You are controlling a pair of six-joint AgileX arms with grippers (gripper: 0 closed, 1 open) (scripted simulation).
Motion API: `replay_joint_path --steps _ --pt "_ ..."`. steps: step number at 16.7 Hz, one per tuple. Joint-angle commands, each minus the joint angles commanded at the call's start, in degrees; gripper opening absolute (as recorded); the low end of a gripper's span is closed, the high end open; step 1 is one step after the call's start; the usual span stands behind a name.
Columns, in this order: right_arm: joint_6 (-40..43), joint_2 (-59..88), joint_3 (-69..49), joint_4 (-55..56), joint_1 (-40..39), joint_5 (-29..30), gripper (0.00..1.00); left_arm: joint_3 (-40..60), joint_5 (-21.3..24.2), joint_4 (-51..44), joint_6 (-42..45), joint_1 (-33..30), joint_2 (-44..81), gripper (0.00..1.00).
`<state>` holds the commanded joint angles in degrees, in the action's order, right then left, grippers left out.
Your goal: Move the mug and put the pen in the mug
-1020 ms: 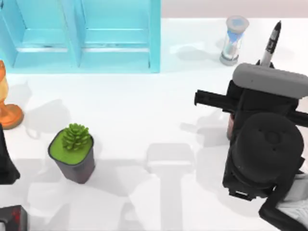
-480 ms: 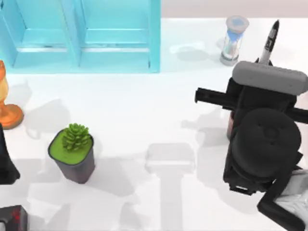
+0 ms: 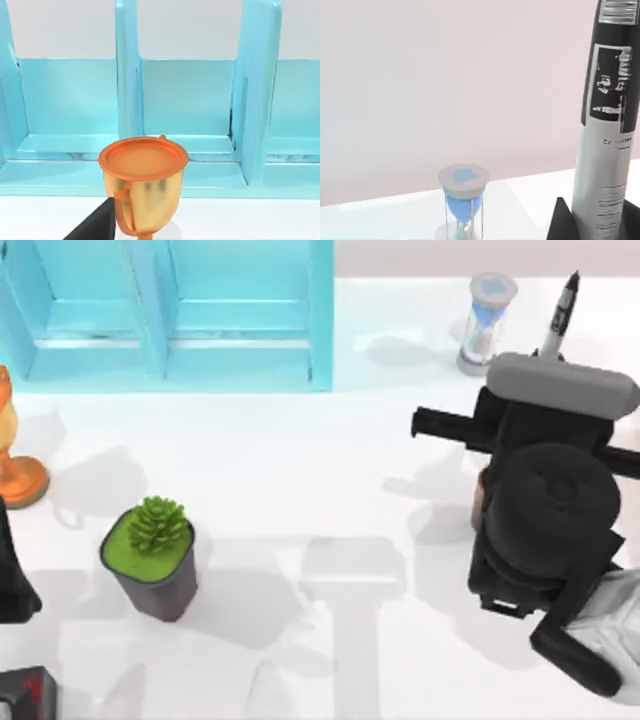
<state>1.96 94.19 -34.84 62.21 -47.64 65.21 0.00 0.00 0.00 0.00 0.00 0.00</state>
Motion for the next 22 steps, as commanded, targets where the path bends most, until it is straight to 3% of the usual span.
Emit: replay_joint_path --steps 5,18,22 --pt "-0.09 0.6 -0.16 0.41 0.68 -0.71 0.0 0.0 0.0 0.0 0.0 0.0 0.0 1.0" --pt "-0.09 0.6 -0.16 0.41 0.68 -0.71 0.98 0.0 0.0 0.0 0.0 0.0 0.0 1.0" --pt "-0.09 0.6 -0.16 0.41 0.68 -0.71 1.0 0.0 0.0 0.0 0.0 0.0 0.0 1.0"
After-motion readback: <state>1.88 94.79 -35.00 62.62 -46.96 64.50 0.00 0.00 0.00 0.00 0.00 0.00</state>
